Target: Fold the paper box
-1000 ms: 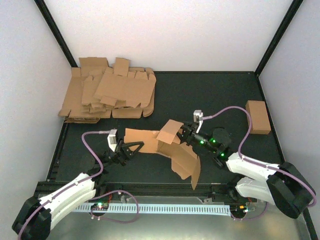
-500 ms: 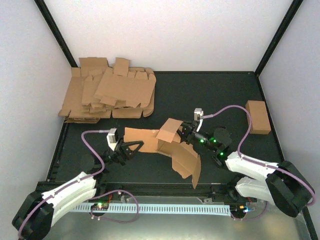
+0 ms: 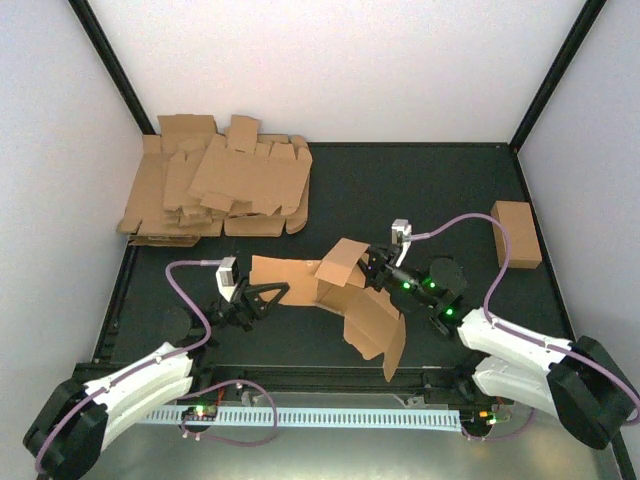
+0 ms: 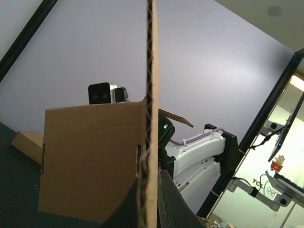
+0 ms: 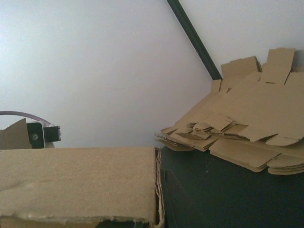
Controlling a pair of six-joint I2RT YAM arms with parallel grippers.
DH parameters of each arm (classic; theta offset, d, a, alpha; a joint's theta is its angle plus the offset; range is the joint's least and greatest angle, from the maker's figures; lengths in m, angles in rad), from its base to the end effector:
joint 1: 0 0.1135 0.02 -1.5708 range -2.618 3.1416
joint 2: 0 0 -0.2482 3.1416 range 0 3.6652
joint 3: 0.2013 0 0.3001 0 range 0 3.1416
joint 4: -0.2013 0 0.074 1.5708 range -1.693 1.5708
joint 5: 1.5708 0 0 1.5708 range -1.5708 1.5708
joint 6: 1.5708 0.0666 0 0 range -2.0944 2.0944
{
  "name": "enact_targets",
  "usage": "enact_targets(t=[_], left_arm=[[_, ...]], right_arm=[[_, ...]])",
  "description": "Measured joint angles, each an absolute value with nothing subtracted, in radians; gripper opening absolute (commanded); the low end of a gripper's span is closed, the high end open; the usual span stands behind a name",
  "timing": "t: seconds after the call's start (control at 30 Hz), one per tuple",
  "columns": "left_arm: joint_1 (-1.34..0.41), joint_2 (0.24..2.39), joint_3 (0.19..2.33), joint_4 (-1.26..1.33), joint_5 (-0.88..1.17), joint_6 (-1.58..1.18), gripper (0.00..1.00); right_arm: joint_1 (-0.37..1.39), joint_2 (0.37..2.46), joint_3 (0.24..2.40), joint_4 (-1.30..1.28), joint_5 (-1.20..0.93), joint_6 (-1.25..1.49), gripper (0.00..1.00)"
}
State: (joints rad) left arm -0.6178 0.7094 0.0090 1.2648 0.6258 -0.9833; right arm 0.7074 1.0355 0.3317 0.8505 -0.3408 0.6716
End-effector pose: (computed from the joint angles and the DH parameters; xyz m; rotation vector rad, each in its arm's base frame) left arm 0.1431 -0.1496 0.2000 0.4447 1.2236 -1.7164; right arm 0.2072 0.2065 0.2024 -0.3375 1.5480 1.3515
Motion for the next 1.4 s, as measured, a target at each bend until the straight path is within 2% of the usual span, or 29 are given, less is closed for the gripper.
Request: enact_targets(t=[0.23,0.53,0.6,0.63,0.87,0.97,1.07,1.13,1.2,1.33,1.4], left_arm=[[-0.618,0.707,0.009,1.265,0.625,-0.979,0.02],[-0.624,0.711,0.01,1.288,0.625,-0.98,0.02],[-0.624,0.717,0.01,1.291,0.625,-0.98,0.01],[-0.624,0.721,0.01,1.291,0.625,-0.98,0.02],[-0.624,0.733,0.01,1.295,0.625,-0.98,0.01],[-0.624,0.734,0.01,1.295,0.625,-0.98,0.02],[-0.624,0.733,0.01,1.29,0.625,-0.979,0.02],[-0.624,0.733,0.01,1.283,0.623,-0.978,0.06],[-0.624,0.731,0.01,1.267,0.617,-0.969,0.14],[-0.624,0.68,0.011,1.168,0.599,-0.912,0.49],[-0.624,0.645,0.011,1.095,0.581,-0.877,0.61]], right_arm=[[0.706,1.005,0.32,0.837,-0.338,0.66,0.27],[0.706,0.97,0.296,0.82,-0.344,0.646,0.57],[0.706,0.97,0.293,0.82,-0.351,0.646,0.58],[0.706,0.97,0.29,0.82,-0.353,0.646,0.55],[0.724,0.987,0.282,0.802,-0.371,0.63,0.16],[0.73,0.995,0.283,0.784,-0.371,0.62,0.04],[0.736,0.994,0.283,0.767,-0.363,0.616,0.02],[0.736,0.986,0.284,0.751,-0.347,0.608,0.02],[0.739,0.966,0.284,0.717,-0.321,0.604,0.02],[0.74,0.947,0.297,0.618,-0.242,0.596,0.02],[0.74,0.949,0.304,0.563,-0.194,0.596,0.02]])
